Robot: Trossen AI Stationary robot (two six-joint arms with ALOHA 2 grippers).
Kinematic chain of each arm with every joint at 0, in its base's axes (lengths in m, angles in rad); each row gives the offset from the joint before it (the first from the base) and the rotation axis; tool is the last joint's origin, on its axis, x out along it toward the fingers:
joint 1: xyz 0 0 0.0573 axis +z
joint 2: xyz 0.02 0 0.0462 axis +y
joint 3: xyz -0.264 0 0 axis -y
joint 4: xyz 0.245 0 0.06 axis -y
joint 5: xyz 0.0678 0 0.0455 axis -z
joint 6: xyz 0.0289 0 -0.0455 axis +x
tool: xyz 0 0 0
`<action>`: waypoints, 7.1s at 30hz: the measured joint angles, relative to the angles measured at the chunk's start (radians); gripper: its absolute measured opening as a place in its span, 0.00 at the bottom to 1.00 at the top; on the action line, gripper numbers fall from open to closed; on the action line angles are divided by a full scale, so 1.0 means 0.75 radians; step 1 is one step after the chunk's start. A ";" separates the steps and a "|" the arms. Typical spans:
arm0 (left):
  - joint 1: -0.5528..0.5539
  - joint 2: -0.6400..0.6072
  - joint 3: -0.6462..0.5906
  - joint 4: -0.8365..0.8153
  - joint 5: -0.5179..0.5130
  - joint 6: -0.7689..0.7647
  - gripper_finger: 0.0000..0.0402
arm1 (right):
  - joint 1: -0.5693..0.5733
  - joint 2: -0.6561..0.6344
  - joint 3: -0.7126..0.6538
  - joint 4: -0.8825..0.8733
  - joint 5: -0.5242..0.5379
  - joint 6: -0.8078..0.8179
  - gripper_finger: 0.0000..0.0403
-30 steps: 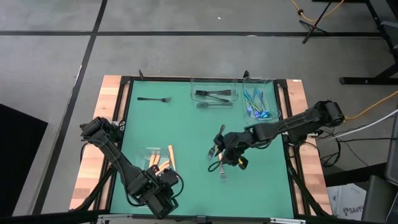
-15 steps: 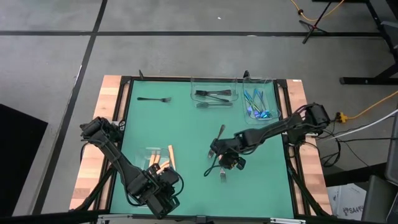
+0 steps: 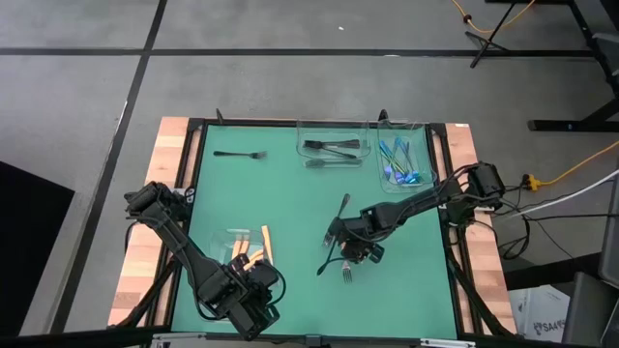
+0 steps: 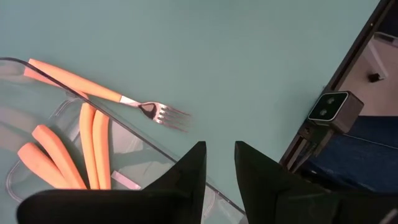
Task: Sort silverware by color (type)
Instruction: Put the orange fork into the bottom transparent bin
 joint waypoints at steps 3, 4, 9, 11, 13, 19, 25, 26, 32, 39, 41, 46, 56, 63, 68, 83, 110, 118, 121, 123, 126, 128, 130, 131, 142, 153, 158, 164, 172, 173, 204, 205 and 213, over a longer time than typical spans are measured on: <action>0.000 0.000 0.000 0.000 -0.002 0.000 0.19 | 0.001 0.000 0.003 -0.055 0.005 0.006 0.54; 0.000 0.000 0.000 0.000 -0.002 0.000 0.19 | 0.001 -0.001 0.003 -0.066 0.013 0.022 0.54; 0.000 0.000 0.000 0.000 -0.004 0.000 0.19 | 0.001 0.000 0.001 -0.094 0.017 0.149 0.54; 0.000 0.000 0.000 0.000 -0.005 0.000 0.19 | 0.001 0.000 0.000 -0.097 0.018 0.194 0.54; 0.000 0.000 -0.001 0.000 -0.005 0.000 0.19 | 0.001 0.000 0.000 -0.101 0.020 0.242 0.54; 0.000 0.001 -0.001 0.001 -0.005 -0.001 0.19 | 0.001 0.001 -0.002 -0.108 0.014 0.288 0.47; 0.000 0.001 -0.001 0.000 -0.006 -0.001 0.19 | 0.002 0.001 -0.003 -0.111 0.013 0.288 0.33; 0.000 0.001 -0.001 0.001 -0.006 -0.001 0.19 | 0.002 0.002 -0.003 -0.111 0.012 0.288 0.31; 0.000 0.001 -0.001 0.000 -0.032 -0.001 0.19 | 0.002 0.002 -0.004 -0.111 0.002 0.288 0.24; -0.001 0.001 -0.001 0.000 -0.032 -0.001 0.19 | 0.000 0.002 -0.004 -0.110 -0.050 0.289 0.13; -0.001 0.001 -0.001 0.001 -0.032 -0.001 0.19 | 0.001 0.002 -0.004 -0.109 -0.052 0.289 0.09; -0.001 0.001 -0.001 0.001 -0.032 -0.003 0.19 | 0.000 0.002 -0.004 -0.100 -0.062 0.289 0.05; 0.001 0.001 -0.001 0.001 -0.031 -0.006 0.19 | 0.001 0.013 0.068 -0.119 -0.067 0.291 0.05; 0.001 0.001 -0.001 0.000 -0.031 -0.007 0.19 | 0.002 0.011 0.173 -0.104 -0.068 0.287 0.05; 0.009 -0.010 -0.002 -0.023 -0.053 -0.090 0.19 | 0.002 0.010 0.265 -0.104 0.008 0.279 0.04; 0.092 -0.205 -0.002 -0.038 -0.149 -0.122 0.19 | 0.002 0.005 0.489 0.057 0.198 0.096 0.04; 0.277 -0.246 -0.002 0.000 -0.109 -0.117 0.19 | 0.132 0.005 0.501 0.535 0.689 -0.426 0.04; 0.277 -0.246 0.000 -0.002 -0.122 -0.117 0.19 | 0.132 0.004 0.500 0.607 0.688 -0.547 0.04; 0.277 -0.245 0.000 -0.001 -0.122 -0.117 0.19 | 0.133 0.004 0.500 0.610 0.688 -0.556 0.04; 0.277 -0.245 0.000 -0.001 -0.127 -0.117 0.19 | 0.133 0.004 0.500 0.609 0.688 -0.558 0.04; 0.277 -0.245 -0.001 -0.001 -0.133 -0.117 0.19 | 0.133 0.004 0.500 0.609 0.688 -0.559 0.04; 0.277 -0.245 0.000 -0.001 -0.132 -0.118 0.19 | 0.133 0.004 0.500 0.608 0.688 -0.560 0.04; 0.278 -0.245 0.000 -0.001 -0.116 -0.118 0.19 | 0.133 0.004 0.500 0.612 0.688 -0.561 0.04; 0.280 -0.245 0.000 -0.001 -0.107 -0.117 0.19 | 0.133 0.004 0.500 0.618 0.688 -0.562 0.04; 0.283 -0.245 0.000 -0.001 -0.100 -0.117 0.19 | 0.133 0.004 0.500 0.696 0.688 -0.566 0.04; 0.283 -0.245 -0.001 -0.010 -0.097 -0.119 0.04 | 0.133 0.003 0.500 0.692 0.687 -0.566 0.04; 0.283 -0.245 -0.001 -0.017 -0.093 -0.123 0.02 | 0.134 0.002 0.500 0.690 0.687 -0.566 0.04; 0.283 -0.245 -0.001 -0.012 -0.093 -0.122 0.01 | 0.134 0.002 0.500 0.690 0.686 -0.563 0.09; 0.283 -0.245 -0.001 0.007 -0.102 -0.112 0.01 | 0.130 0.002 0.500 0.696 0.689 -0.560 0.31; 0.283 -0.245 -0.001 0.009 -0.103 -0.112 0.01 | 0.130 0.002 0.501 0.696 0.693 -0.559 0.33; -0.103 -0.241 -0.271 -0.240 0.287 -0.958 0.00 | 0.132 0.003 0.501 0.309 0.653 -0.131 0.38; -0.114 -0.241 -0.301 -0.216 0.287 -0.979 0.00 | 0.132 0.003 0.501 0.308 0.653 -0.130 0.38; -0.118 -0.241 -0.534 -0.015 0.287 -1.018 0.00 | 0.131 0.003 0.501 0.309 0.653 -0.129 0.38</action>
